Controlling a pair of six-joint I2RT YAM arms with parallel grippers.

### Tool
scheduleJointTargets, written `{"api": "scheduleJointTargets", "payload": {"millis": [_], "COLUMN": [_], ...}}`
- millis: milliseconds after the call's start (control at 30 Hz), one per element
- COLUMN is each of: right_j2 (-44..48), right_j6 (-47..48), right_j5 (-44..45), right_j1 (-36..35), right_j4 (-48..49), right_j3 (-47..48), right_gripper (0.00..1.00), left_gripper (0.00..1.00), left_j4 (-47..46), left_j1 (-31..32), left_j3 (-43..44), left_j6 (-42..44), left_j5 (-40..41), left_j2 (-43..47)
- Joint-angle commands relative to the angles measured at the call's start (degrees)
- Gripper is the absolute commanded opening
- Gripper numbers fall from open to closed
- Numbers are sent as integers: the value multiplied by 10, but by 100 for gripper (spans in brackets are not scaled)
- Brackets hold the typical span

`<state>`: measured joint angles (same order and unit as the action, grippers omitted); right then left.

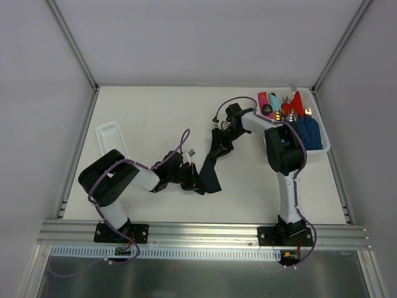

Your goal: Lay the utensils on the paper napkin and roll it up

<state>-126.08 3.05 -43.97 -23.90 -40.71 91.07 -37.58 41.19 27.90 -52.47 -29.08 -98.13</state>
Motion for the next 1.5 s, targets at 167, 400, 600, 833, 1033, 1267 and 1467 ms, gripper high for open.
{"api": "scheduleJointTargets", "payload": {"millis": [167, 400, 600, 833, 1033, 1267, 1467], "right_j2": [68, 20, -28, -44, -50, -51, -34], "right_j6": [20, 13, 9, 37, 45, 50, 60], "right_j5": [-17, -2, -6, 35, 47, 50, 23], "right_j1": [-39, -62, -62, -63, -64, -66, -69], "right_j4": [-20, -17, -18, -46, -53, -54, -60], "right_j3": [11, -14, -15, -3, 6, 12, 26], "right_gripper": [28, 25, 23, 23, 20, 19, 20], "left_gripper": [0, 0, 0, 2, 6, 6, 0], "left_j4": [88, 77, 61, 45, 44, 43, -21], "left_j1": [2, 2, 2, 3, 3, 3, 3], "left_j3": [-14, -16, -33, -50, -61, -77, -82], "left_j6": [47, 54, 61, 70, 73, 74, 50], "left_j5": [35, 25, 16, -4, -23, -37, -40], "left_j2": [-31, -37, -18, 26, 76, 83, 8]}}
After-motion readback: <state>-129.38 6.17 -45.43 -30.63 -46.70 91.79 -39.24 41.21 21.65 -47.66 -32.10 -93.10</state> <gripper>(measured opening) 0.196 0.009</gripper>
